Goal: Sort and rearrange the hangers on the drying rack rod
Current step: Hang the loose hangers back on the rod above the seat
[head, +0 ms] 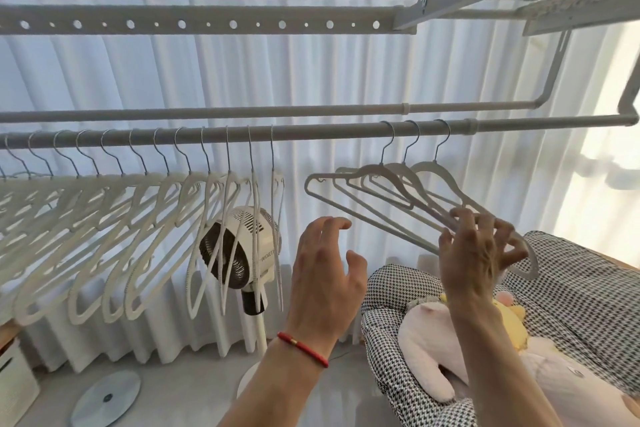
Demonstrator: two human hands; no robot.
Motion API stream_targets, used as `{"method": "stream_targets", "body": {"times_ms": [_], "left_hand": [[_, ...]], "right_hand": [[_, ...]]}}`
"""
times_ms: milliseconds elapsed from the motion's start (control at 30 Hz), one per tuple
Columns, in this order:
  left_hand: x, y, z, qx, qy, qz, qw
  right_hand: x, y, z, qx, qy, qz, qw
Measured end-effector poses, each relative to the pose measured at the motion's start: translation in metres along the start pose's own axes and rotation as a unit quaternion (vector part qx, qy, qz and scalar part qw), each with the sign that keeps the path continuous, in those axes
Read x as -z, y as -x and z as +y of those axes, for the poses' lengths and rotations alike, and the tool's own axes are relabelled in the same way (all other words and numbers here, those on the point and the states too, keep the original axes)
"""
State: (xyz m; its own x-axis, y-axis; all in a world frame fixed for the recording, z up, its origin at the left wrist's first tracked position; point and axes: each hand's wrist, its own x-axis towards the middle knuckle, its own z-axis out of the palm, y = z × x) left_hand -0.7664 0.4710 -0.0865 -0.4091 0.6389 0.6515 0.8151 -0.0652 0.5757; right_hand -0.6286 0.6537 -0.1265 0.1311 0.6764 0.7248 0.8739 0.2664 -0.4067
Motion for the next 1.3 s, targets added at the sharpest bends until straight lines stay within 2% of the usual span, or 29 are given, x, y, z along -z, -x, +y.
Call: {"method": "stream_targets", "body": {"times_ms": [333,467,600,867,1100,1300], "left_hand": [[0.0,0.005,-0.008,0.021,-0.004,0.001,1.0],[0.0,0.007,-0.014,0.016,-0.001,0.002,1.0],[0.007,0.007,-0.019,0.006,0.0,0.026,1.0],[0.037,-0.007,-0.036,0.012,-0.017,0.083,0.996],[0.056,-0.007,-0.044,-0.001,-0.013,0.087,0.996],[0.054,-0.007,-0.05,-0.017,-0.008,0.045,0.999]], "right_hand": [[-0.002,0.031,0.006,0.101,-0.078,0.077,0.989],[0.008,0.056,-0.018,0.183,-0.197,0.003,0.963],[0.011,0.072,-0.05,0.111,-0.263,-0.058,0.957],[0.023,0.094,-0.112,0.157,-0.268,-0.059,0.949],[0.022,0.11,-0.143,0.156,-0.245,-0.049,0.956],[0.021,0.115,-0.146,0.155,-0.254,-0.059,0.953]]}}
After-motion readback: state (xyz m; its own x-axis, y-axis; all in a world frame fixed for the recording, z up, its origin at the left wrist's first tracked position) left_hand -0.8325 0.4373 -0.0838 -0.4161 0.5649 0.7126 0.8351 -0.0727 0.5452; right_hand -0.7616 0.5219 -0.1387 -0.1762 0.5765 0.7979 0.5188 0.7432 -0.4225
